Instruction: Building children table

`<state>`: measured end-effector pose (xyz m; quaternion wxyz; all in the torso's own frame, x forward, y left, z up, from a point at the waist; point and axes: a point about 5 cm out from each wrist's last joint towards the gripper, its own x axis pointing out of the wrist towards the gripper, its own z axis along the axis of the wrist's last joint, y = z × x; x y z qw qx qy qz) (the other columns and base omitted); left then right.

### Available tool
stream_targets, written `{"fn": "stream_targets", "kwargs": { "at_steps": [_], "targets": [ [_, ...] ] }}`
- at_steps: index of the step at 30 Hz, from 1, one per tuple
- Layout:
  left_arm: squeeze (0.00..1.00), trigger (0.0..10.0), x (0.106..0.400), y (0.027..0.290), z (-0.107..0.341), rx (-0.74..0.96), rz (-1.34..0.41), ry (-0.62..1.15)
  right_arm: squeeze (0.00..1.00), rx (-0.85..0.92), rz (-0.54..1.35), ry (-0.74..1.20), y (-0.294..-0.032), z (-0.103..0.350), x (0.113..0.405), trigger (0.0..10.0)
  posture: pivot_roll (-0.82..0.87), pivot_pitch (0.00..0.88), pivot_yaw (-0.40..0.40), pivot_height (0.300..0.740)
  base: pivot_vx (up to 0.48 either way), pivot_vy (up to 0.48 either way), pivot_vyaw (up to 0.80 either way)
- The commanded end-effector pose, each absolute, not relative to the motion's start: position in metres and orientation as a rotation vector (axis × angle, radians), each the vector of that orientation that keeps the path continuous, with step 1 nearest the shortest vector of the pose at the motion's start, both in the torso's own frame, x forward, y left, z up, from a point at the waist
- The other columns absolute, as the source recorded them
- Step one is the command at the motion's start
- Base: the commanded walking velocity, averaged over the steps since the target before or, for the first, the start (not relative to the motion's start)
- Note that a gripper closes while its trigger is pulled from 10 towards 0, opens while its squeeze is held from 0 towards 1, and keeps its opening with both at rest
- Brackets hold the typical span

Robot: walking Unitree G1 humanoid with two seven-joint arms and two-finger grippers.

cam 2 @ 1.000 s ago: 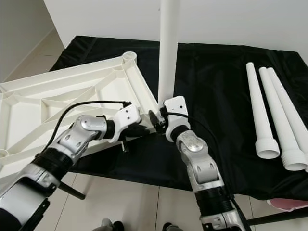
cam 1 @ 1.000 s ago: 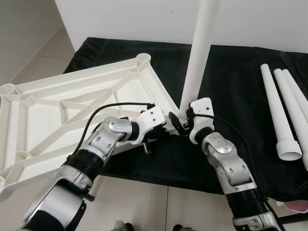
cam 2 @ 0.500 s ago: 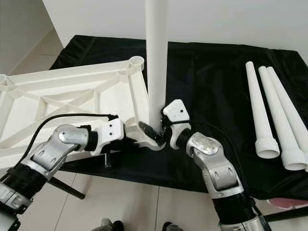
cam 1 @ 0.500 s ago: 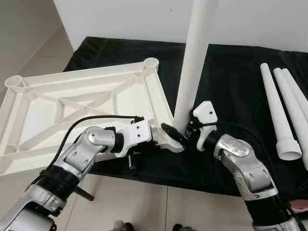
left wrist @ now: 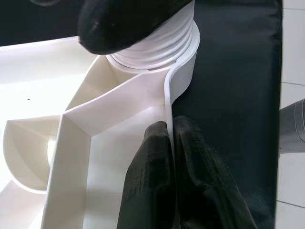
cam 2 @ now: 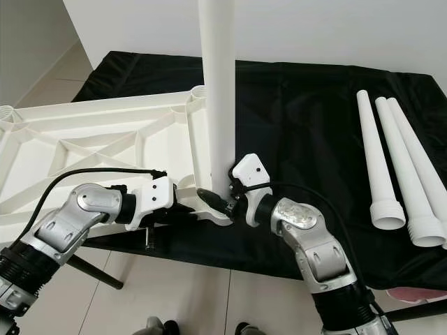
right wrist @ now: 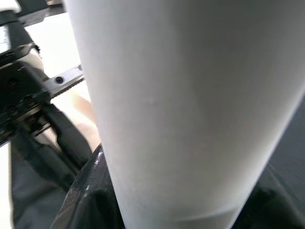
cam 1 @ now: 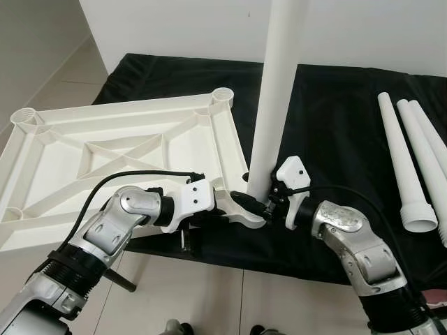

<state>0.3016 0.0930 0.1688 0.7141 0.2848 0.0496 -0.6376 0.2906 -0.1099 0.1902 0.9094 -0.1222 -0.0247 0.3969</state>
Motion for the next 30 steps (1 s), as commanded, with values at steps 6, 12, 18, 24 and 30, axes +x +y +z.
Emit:
{"fn": "stream_targets", "kwargs": {
  "at_steps": [6,12,18,24,30],
  "targets": [
    [0.00,0.0,0.316,0.060,0.185,0.587,-1.412,0.015,0.00,-0.264,0.387,0.155,-0.123,0.152,0.318,0.0,-0.02,0.165,0.032,0.740,0.000,0.000,0.00],
    [0.00,0.0,0.331,0.044,0.183,0.555,-1.339,0.026,0.00,-0.234,0.167,0.206,-0.123,0.141,0.330,0.0,-0.02,0.160,0.043,0.740,0.000,0.000,0.00],
    [0.00,0.0,0.342,0.029,0.188,0.509,-1.293,0.008,0.00,-0.199,-0.012,0.220,-0.120,0.136,0.337,0.0,-0.02,0.150,0.049,0.740,0.000,0.000,0.00],
    [0.00,0.0,0.343,0.032,0.190,0.507,-1.309,0.005,0.00,-0.142,0.100,0.101,-0.097,0.154,0.337,10.0,-0.01,0.134,0.055,0.740,0.000,0.000,0.00],
    [0.00,0.0,0.342,0.035,0.190,0.510,-1.318,0.002,1.00,-0.142,0.135,0.052,-0.096,0.161,0.336,10.0,-0.01,0.130,0.055,0.740,0.000,0.000,0.00]
  ]
}}
